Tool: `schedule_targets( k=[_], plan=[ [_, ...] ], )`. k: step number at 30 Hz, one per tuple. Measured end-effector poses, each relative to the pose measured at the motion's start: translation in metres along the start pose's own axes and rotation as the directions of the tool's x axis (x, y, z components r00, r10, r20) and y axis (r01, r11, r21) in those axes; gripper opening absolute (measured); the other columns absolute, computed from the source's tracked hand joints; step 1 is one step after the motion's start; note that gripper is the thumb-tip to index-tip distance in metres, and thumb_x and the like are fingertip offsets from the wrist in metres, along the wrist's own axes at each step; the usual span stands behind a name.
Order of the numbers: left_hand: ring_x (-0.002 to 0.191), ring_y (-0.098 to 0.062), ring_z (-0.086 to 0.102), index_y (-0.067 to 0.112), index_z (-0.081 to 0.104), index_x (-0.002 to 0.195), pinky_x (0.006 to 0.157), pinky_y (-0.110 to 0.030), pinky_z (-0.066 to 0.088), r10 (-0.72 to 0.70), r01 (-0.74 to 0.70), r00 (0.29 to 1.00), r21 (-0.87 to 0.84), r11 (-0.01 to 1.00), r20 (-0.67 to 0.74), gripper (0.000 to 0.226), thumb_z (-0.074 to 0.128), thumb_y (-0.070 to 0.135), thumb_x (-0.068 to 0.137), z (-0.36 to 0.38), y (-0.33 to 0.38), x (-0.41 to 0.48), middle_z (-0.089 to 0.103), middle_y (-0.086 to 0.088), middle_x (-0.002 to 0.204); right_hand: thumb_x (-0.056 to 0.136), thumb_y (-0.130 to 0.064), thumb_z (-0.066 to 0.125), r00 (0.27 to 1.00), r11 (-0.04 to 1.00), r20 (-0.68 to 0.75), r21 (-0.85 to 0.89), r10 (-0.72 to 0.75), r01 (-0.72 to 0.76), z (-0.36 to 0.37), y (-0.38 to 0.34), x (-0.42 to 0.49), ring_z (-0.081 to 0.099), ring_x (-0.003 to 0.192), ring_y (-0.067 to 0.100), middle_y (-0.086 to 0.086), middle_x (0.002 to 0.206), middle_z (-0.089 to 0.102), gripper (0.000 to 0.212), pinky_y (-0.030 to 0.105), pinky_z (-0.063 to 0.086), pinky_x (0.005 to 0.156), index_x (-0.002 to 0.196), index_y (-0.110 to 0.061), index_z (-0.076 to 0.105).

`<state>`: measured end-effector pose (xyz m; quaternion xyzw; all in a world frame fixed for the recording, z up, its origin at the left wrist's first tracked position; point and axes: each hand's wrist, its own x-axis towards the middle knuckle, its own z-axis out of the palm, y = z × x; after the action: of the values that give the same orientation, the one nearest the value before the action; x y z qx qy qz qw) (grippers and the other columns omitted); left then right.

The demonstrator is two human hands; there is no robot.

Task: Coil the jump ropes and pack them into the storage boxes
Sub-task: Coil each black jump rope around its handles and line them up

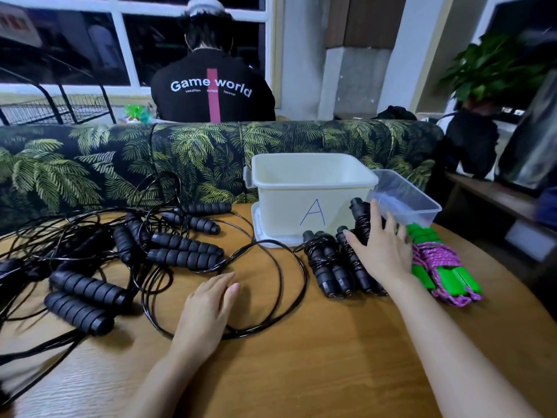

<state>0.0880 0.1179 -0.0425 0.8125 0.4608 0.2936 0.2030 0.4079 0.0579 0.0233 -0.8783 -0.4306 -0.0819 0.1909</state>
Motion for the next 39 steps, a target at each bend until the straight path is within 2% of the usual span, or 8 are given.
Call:
schedule_targets(
  k=[9,16,20,23,26,29,34,39],
  plan=[
    [0.126,-0.009,0.050,0.023,0.059,0.134,0.106,-0.033,0.037,0.026,-0.026,1.000,0.131,0.991,0.000,0.079,0.010,0.070,0.094,0.000,0.001,-0.006,0.058,0.012,0.135,0.094,-0.053,0.052,0.990,0.984,-0.053,-0.131,-0.129,0.121,0.002,-0.013,-0.025,0.022,0.142,0.046,0.018,0.160,0.021,0.076,0.060,0.031,0.110,0.156,-0.020,0.023],
    [0.130,-0.005,0.043,0.028,0.054,0.139,0.110,-0.026,0.025,0.038,-0.037,0.999,0.208,0.977,-0.002,0.041,0.037,0.043,0.104,-0.019,0.009,-0.015,0.053,0.015,0.140,0.083,-0.038,0.074,0.922,0.919,-0.019,-0.091,-0.387,0.384,0.015,-0.069,-0.071,0.041,0.132,0.045,0.015,0.138,0.055,0.057,0.066,0.034,0.107,0.133,-0.016,0.059],
    [0.133,-0.012,0.044,0.026,0.054,0.139,0.108,-0.031,0.031,0.035,-0.011,0.996,0.271,0.962,-0.085,0.042,0.049,0.040,0.100,-0.048,-0.008,0.002,0.052,0.011,0.142,0.097,-0.042,0.053,0.831,0.834,0.069,0.066,-0.551,0.548,0.022,-0.126,-0.080,0.022,0.147,0.031,0.000,0.155,0.037,0.053,0.050,0.024,0.118,0.147,-0.028,0.042],
    [0.141,-0.016,0.032,0.027,0.038,0.149,0.113,-0.034,0.026,0.023,-0.016,1.000,0.426,0.905,-0.012,0.057,0.054,0.043,0.097,-0.071,-0.023,0.034,0.039,0.008,0.153,0.103,-0.040,0.042,0.754,0.758,0.105,0.177,-0.649,0.628,0.028,-0.165,-0.069,0.009,0.151,0.022,-0.006,0.160,0.027,0.050,0.042,0.014,0.121,0.151,-0.029,0.034],
    [0.148,-0.022,0.017,0.026,0.021,0.155,0.120,-0.039,0.014,-0.004,-0.073,0.990,0.548,0.833,0.139,0.079,0.061,0.049,0.091,-0.083,-0.038,0.068,0.023,0.001,0.160,0.102,-0.044,0.044,0.686,0.712,0.194,0.165,-0.702,0.682,0.037,-0.191,-0.054,0.032,0.141,0.020,-0.003,0.147,0.047,0.046,0.038,0.024,0.115,0.144,-0.026,0.042],
    [0.150,-0.025,0.012,0.020,0.013,0.156,0.122,-0.046,0.004,-0.037,-0.175,0.952,0.636,0.751,0.304,0.091,0.065,0.044,0.086,-0.082,-0.052,0.095,0.020,-0.004,0.161,0.098,-0.049,0.049,0.680,0.739,0.298,0.183,-0.670,0.648,0.047,-0.186,-0.043,0.055,0.114,0.024,0.000,0.120,0.065,0.041,0.034,0.035,0.085,0.131,-0.024,0.052],
    [0.132,-0.030,0.033,0.015,0.031,0.146,0.110,-0.048,0.027,-0.015,-0.296,0.926,0.751,0.590,0.377,0.083,0.069,0.043,0.077,-0.078,-0.057,0.120,0.039,-0.007,0.140,0.099,-0.040,0.052,0.653,0.703,0.263,0.241,-0.711,0.669,0.064,-0.152,-0.032,0.054,0.109,0.011,-0.013,0.113,0.065,0.024,0.024,0.030,0.075,0.114,-0.029,0.066],
    [0.108,-0.031,0.051,0.014,0.052,0.114,0.086,-0.042,0.042,0.169,-0.323,0.946,0.749,0.578,0.277,0.061,0.071,0.047,0.066,-0.086,-0.051,0.118,0.053,-0.005,0.113,0.101,-0.036,0.050,0.728,0.761,0.220,0.182,-0.649,0.623,0.070,-0.146,-0.026,0.049,0.114,0.015,-0.011,0.116,0.061,0.026,0.028,0.040,0.086,0.119,-0.025,0.065]
  ],
)
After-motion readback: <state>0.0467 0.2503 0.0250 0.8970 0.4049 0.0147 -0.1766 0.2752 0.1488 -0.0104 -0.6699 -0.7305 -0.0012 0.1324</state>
